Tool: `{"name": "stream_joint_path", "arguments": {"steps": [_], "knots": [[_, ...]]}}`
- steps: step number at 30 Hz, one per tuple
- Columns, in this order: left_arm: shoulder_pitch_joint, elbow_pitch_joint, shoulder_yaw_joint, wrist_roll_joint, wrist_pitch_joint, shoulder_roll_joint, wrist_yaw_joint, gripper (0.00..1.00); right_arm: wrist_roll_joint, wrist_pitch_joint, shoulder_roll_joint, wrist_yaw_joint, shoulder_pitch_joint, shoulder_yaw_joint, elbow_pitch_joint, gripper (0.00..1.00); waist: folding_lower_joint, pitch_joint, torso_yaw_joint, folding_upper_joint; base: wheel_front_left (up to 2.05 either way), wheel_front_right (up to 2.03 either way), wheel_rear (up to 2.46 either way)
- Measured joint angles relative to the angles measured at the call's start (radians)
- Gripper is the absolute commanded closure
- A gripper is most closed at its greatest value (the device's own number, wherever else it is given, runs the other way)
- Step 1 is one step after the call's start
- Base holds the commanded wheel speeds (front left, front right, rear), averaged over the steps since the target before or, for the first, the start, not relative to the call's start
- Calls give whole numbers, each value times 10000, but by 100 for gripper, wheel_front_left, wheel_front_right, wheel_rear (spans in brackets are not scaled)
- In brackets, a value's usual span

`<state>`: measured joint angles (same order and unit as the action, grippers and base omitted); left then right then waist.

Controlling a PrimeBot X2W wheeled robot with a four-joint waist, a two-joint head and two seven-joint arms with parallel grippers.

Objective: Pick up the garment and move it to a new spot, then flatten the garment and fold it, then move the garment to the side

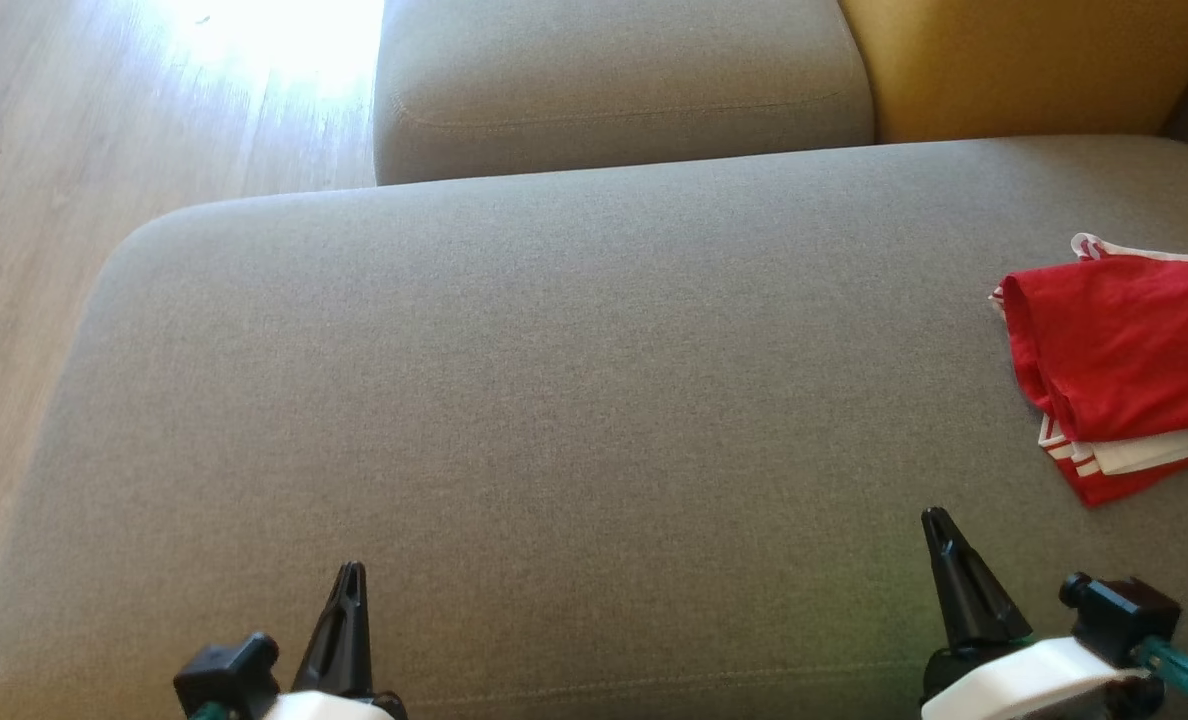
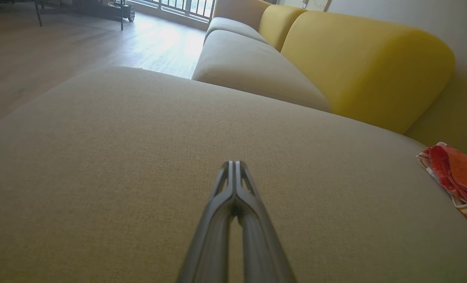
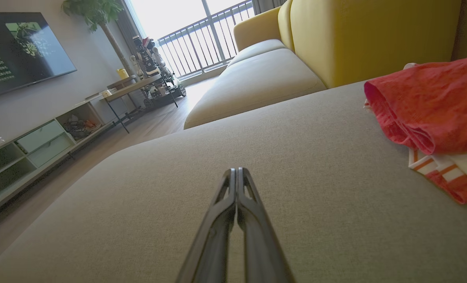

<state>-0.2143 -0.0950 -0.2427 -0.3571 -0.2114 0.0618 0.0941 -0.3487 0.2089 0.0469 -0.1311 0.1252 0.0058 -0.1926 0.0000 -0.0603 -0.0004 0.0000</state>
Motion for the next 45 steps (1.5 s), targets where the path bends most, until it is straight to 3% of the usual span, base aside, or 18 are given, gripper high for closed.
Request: {"name": "stream_joint_path", "arguments": {"steps": [45], "knots": [[1062,-725,997,-5509,1135,77,-945,100,-5480,-1139,63,2,-759,-345,-337,100,0,270,1,0,0,0,0]]}}
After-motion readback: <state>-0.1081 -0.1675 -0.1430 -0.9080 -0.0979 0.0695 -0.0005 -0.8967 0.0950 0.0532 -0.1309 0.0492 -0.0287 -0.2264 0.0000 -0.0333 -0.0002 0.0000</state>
